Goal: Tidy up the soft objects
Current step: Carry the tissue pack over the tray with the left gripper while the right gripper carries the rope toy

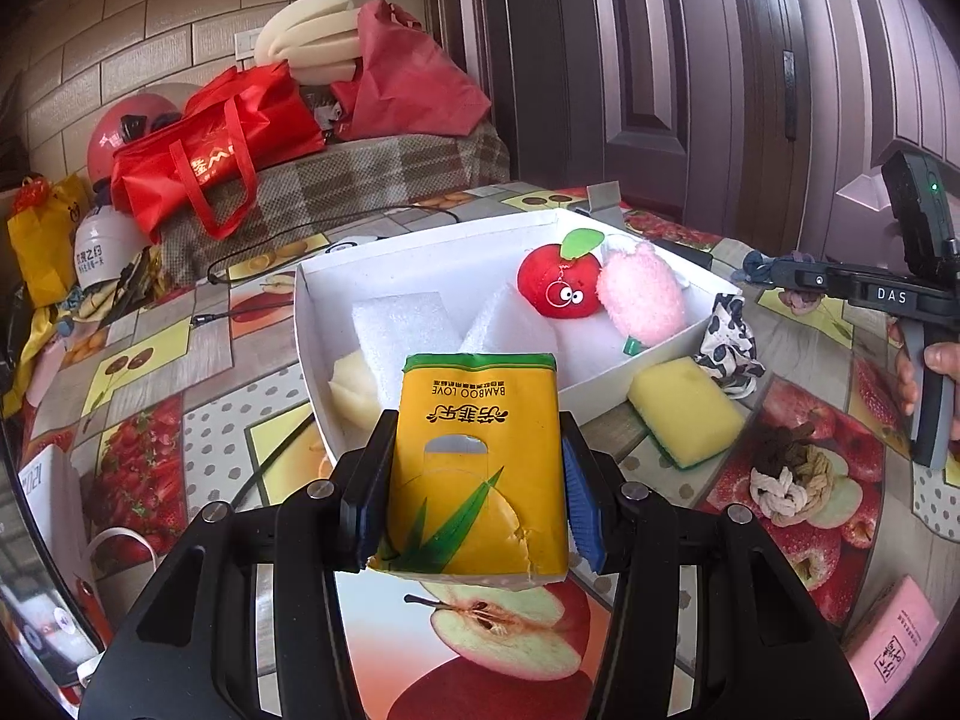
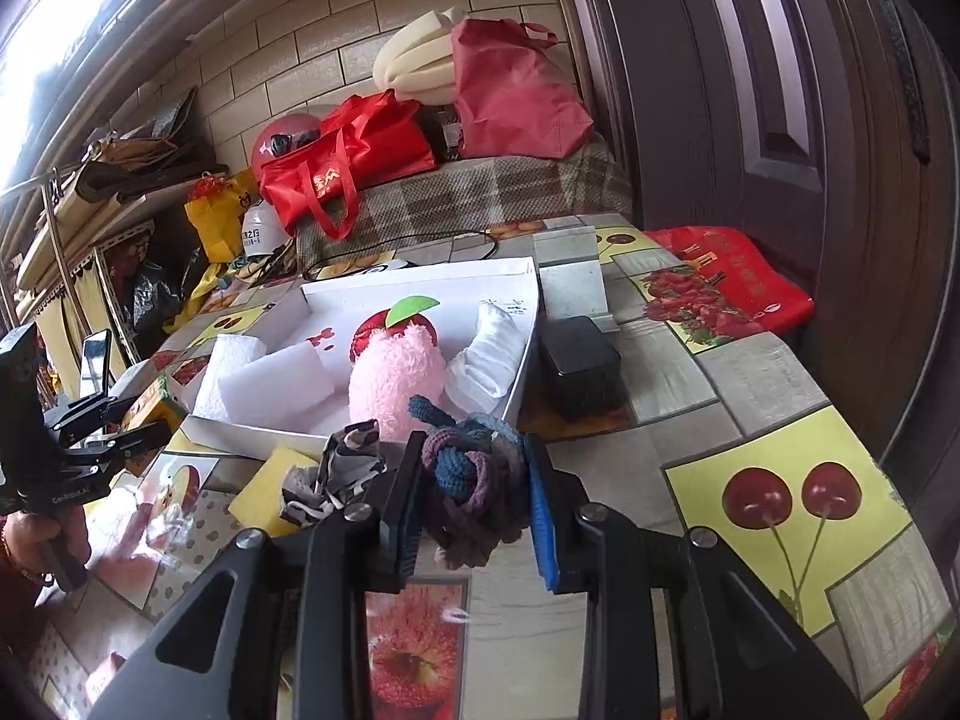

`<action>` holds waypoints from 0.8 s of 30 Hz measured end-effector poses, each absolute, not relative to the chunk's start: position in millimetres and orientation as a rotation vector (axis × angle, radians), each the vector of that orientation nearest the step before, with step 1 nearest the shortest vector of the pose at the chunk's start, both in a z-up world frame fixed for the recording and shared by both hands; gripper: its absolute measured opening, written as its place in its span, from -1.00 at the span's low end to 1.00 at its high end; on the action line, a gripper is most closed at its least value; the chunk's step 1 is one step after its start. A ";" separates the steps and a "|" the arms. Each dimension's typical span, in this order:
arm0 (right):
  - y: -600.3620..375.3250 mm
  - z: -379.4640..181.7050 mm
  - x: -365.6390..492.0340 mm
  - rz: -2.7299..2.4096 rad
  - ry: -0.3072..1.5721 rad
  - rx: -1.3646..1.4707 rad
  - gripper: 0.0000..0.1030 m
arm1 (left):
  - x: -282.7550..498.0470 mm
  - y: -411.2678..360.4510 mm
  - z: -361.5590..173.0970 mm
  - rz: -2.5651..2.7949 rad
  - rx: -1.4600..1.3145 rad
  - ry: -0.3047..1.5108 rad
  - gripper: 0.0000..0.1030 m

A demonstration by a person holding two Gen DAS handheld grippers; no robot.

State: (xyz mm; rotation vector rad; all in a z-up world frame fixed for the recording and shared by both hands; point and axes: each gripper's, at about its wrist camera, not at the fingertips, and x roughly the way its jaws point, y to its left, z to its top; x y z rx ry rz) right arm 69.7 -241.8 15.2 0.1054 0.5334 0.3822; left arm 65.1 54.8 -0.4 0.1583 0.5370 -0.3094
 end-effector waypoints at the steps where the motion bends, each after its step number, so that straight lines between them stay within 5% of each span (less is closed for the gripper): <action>1: -239.0 15.2 72.9 0.386 0.531 0.104 -0.42 | 68.2 55.2 -1.1 -0.307 0.150 0.545 -0.04; 24: -184.8 6.7 145.2 0.495 0.657 0.019 -0.42 | 122.0 45.4 -3.9 -0.337 0.056 0.624 -0.03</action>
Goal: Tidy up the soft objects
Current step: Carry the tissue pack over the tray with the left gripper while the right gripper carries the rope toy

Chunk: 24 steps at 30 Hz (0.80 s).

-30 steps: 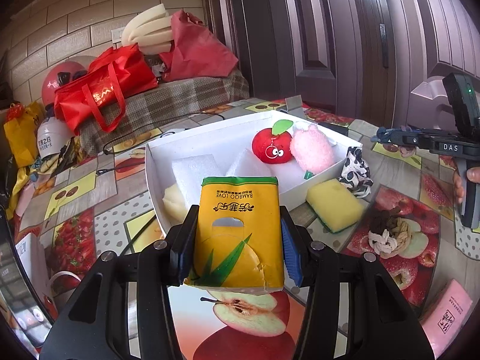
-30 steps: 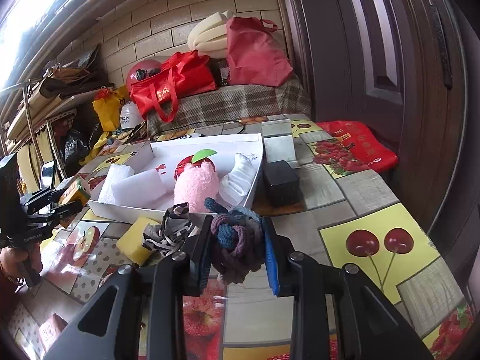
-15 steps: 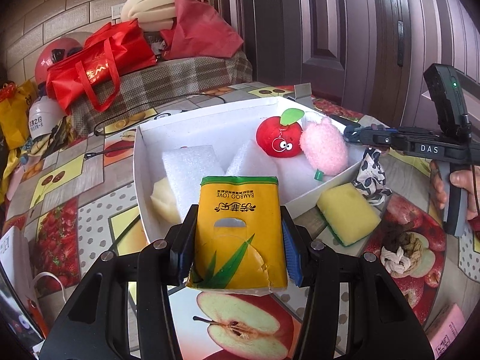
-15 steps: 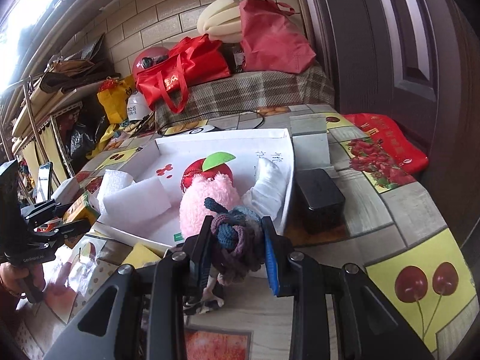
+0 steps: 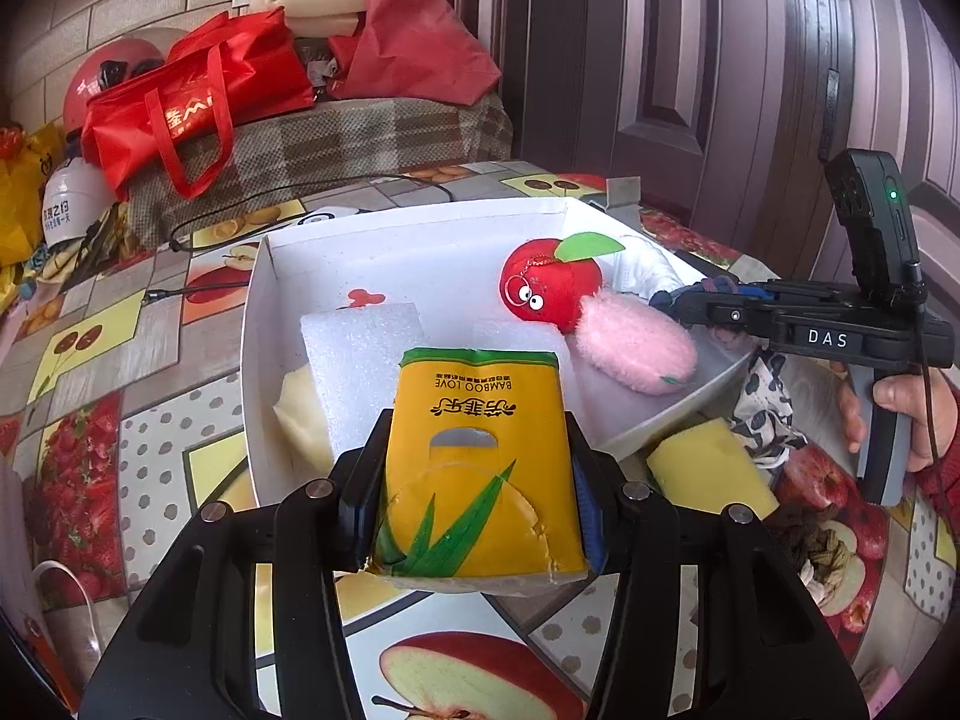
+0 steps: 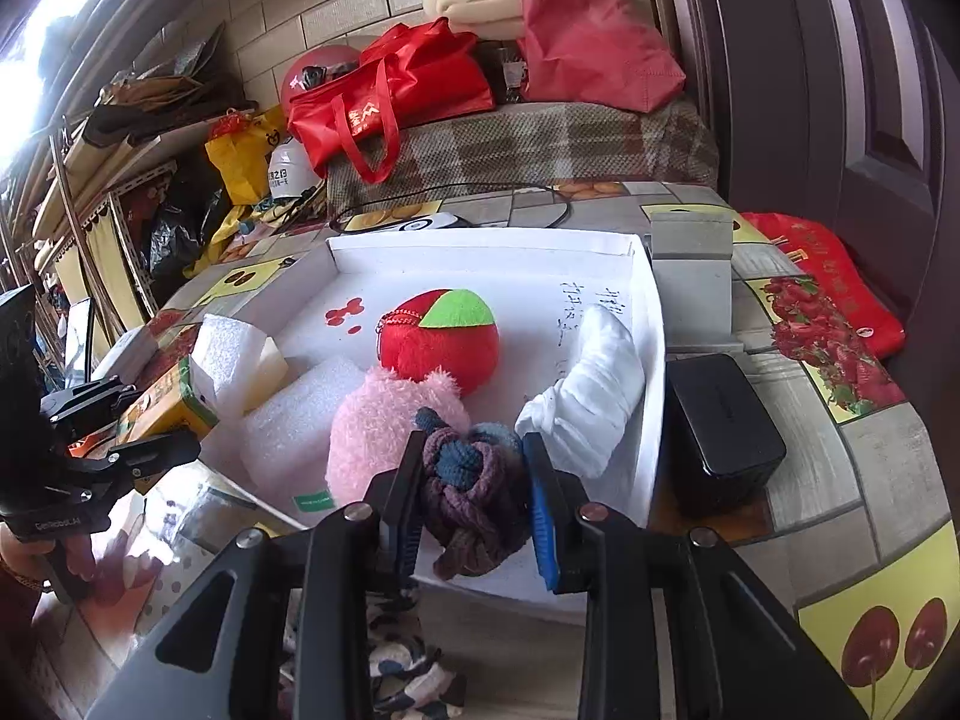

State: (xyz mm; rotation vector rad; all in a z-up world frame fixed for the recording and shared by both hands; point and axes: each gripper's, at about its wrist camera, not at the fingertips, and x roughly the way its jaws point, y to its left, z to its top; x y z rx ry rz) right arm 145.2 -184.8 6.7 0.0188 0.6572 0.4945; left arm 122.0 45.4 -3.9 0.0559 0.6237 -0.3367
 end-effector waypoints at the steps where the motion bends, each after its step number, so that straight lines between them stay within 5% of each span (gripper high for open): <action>1: -185.1 7.0 147.4 0.492 0.656 0.023 -0.42 | 123.9 48.3 -3.2 -0.329 0.036 0.622 -0.03; 24: -172.0 7.2 176.1 0.479 0.664 0.043 -0.42 | 167.6 41.9 0.8 -0.159 -0.078 0.609 -0.03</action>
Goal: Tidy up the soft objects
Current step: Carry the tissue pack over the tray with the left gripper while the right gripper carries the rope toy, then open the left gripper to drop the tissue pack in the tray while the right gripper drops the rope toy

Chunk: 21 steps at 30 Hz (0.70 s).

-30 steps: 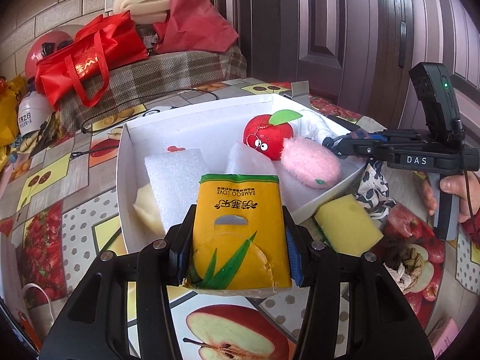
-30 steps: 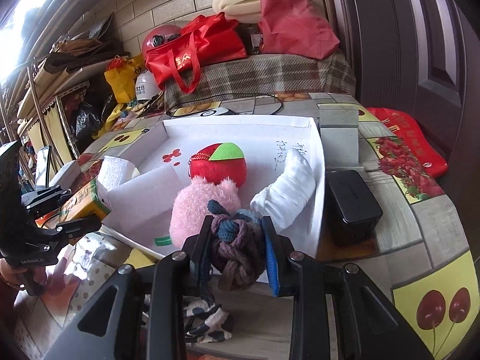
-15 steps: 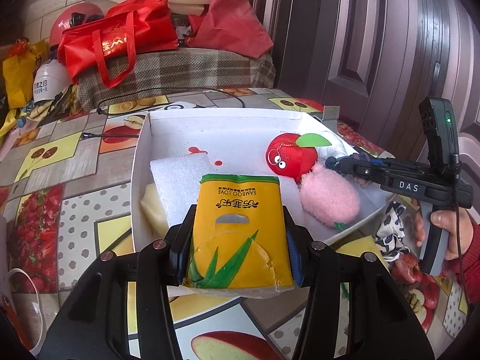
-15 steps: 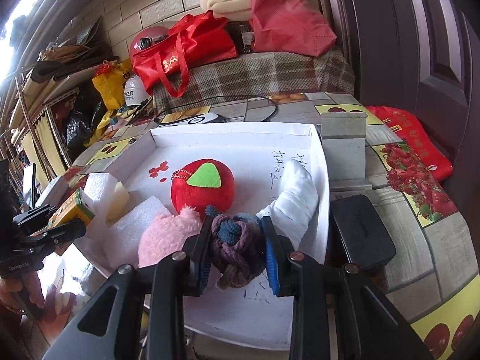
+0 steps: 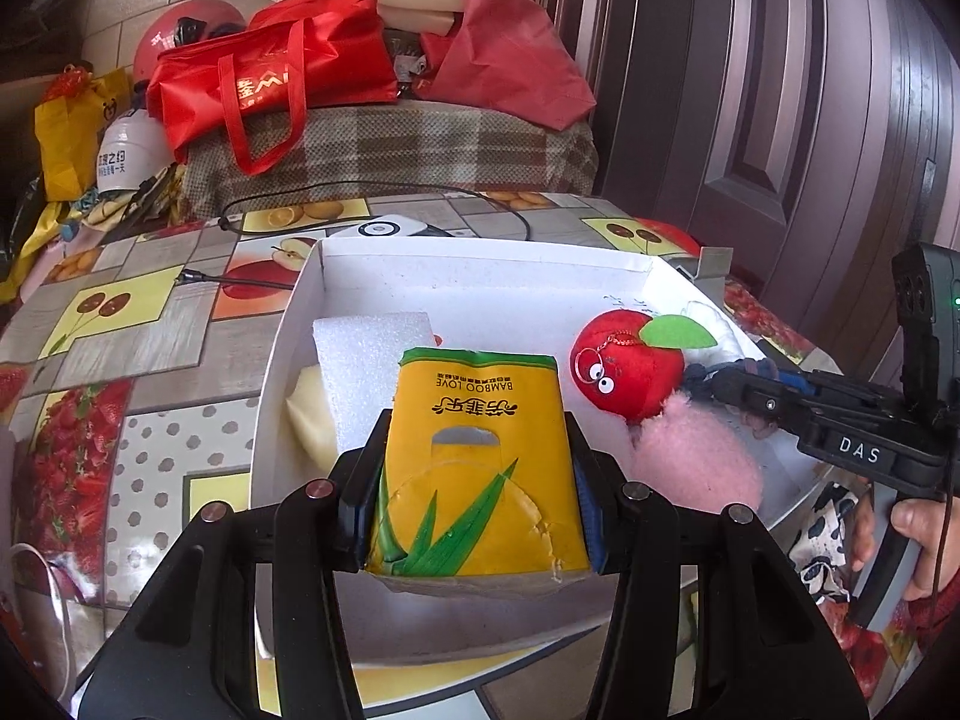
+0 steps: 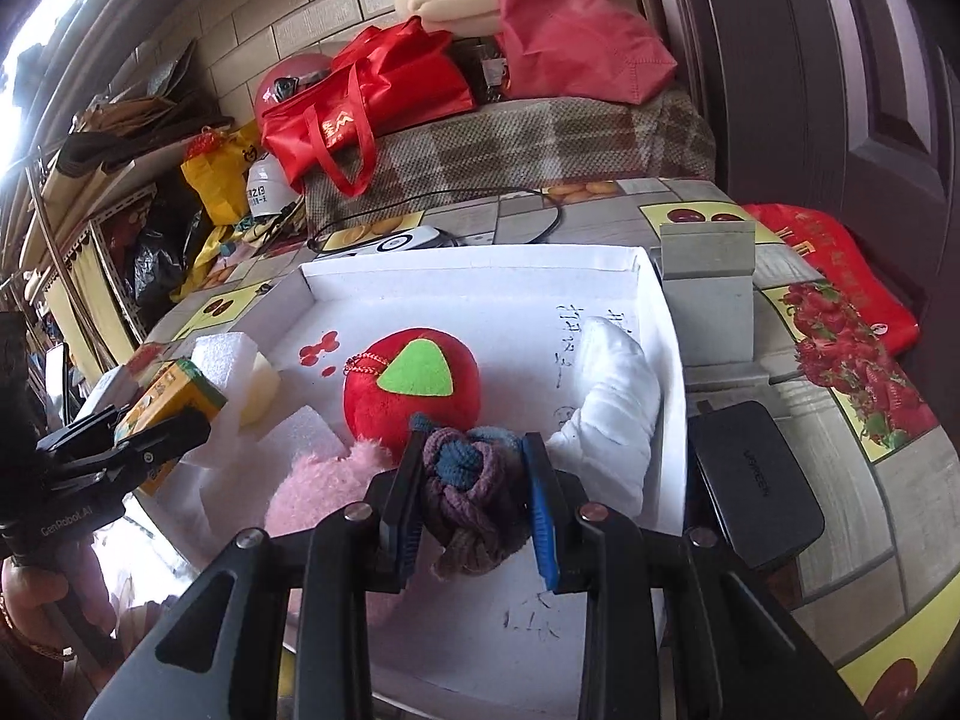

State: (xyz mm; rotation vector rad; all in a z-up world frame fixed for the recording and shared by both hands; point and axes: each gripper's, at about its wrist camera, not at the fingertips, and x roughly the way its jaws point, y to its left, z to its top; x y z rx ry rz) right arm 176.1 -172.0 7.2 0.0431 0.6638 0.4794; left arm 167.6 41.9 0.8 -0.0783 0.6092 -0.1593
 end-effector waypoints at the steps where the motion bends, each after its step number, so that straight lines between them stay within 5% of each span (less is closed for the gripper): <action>1: -168.2 7.8 175.8 0.483 0.661 0.027 -0.42 | 170.3 40.0 0.8 -0.160 -0.075 0.610 -0.03; 13: -162.2 12.0 174.0 0.454 0.611 -0.010 -0.34 | 173.7 30.3 -1.3 -0.130 -0.033 0.617 0.09; 14: -164.7 12.8 173.5 0.446 0.603 0.000 -0.27 | 172.9 29.6 -0.8 -0.130 -0.028 0.612 0.20; 16: -170.0 14.2 172.1 0.426 0.586 0.023 0.33 | 170.8 28.5 0.1 -0.136 -0.020 0.602 0.87; 17: -172.3 15.0 171.2 0.417 0.577 0.033 0.50 | 169.3 28.2 1.0 -0.136 -0.016 0.593 0.99; 18: -174.0 15.7 170.4 0.412 0.568 0.042 0.67 | 167.4 27.8 2.0 -0.133 -0.013 0.582 1.00; 21: -176.2 16.5 170.0 0.402 0.558 0.053 0.68 | 161.8 27.9 5.1 -0.106 -0.003 0.546 1.00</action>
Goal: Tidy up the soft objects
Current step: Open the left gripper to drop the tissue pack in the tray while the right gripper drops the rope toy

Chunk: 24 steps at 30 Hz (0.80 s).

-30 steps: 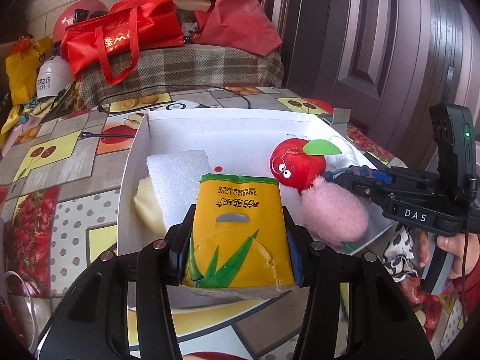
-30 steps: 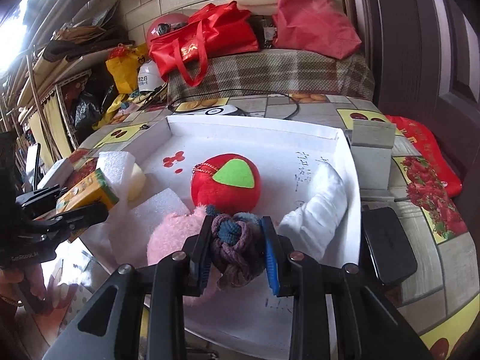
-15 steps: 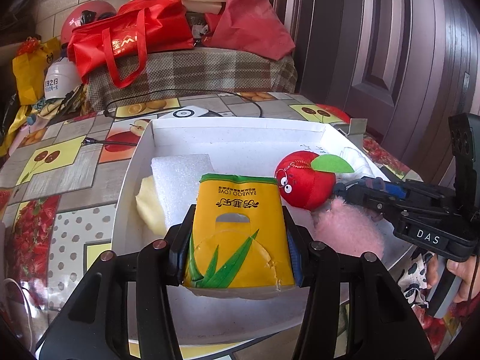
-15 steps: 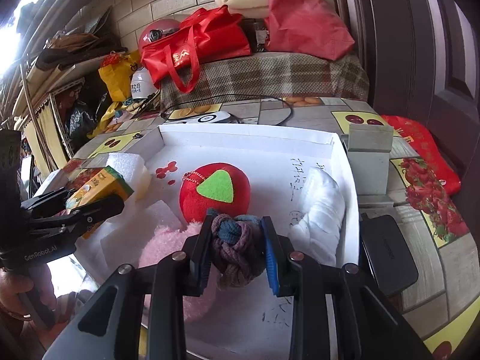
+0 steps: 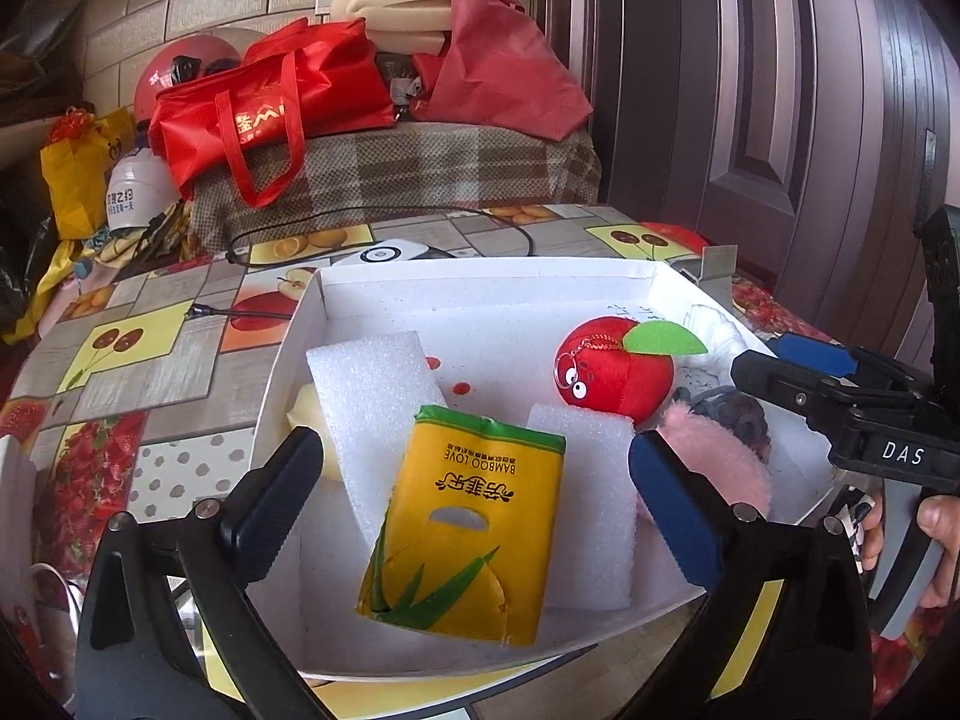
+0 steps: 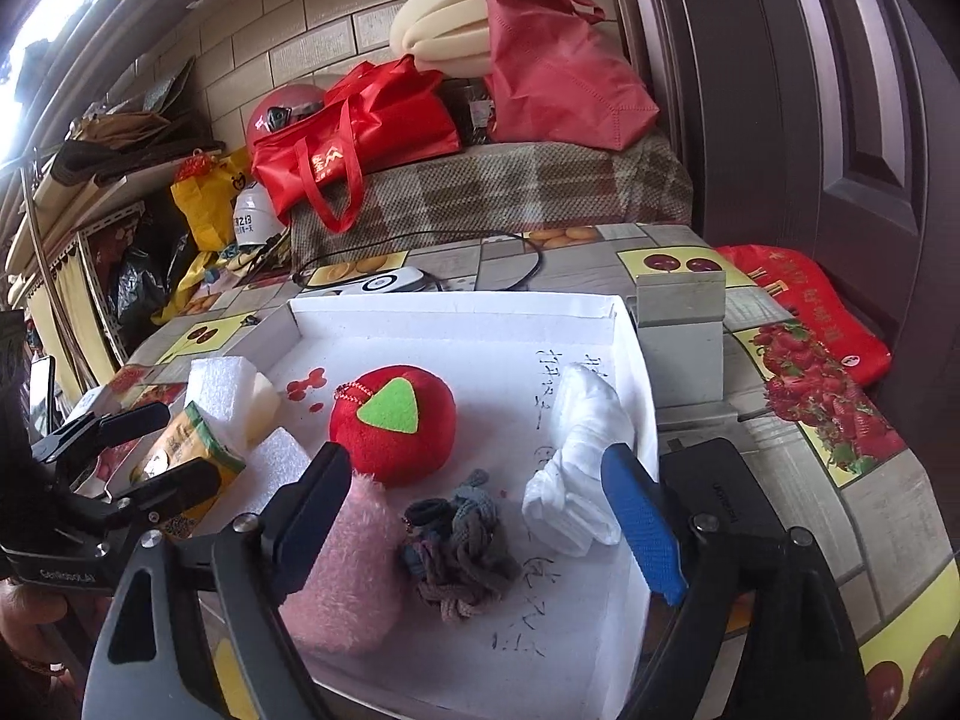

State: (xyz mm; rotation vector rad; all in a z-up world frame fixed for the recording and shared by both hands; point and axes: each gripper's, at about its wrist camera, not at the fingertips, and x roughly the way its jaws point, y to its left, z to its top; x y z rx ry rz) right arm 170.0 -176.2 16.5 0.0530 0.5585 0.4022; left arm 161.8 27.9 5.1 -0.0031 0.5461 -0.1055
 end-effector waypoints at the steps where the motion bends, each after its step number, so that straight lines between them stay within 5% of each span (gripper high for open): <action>1: -176.5 16.3 169.9 0.400 0.557 0.054 0.78 | 160.1 28.4 5.9 -0.094 -0.003 0.535 1.00; 3: -177.5 17.1 167.8 0.391 0.546 0.056 1.00 | 157.3 30.5 7.2 -0.078 -0.006 0.518 1.00; 24: -205.6 28.0 120.5 0.185 0.402 0.046 1.00 | 123.2 42.5 9.1 -0.054 -0.029 0.477 1.00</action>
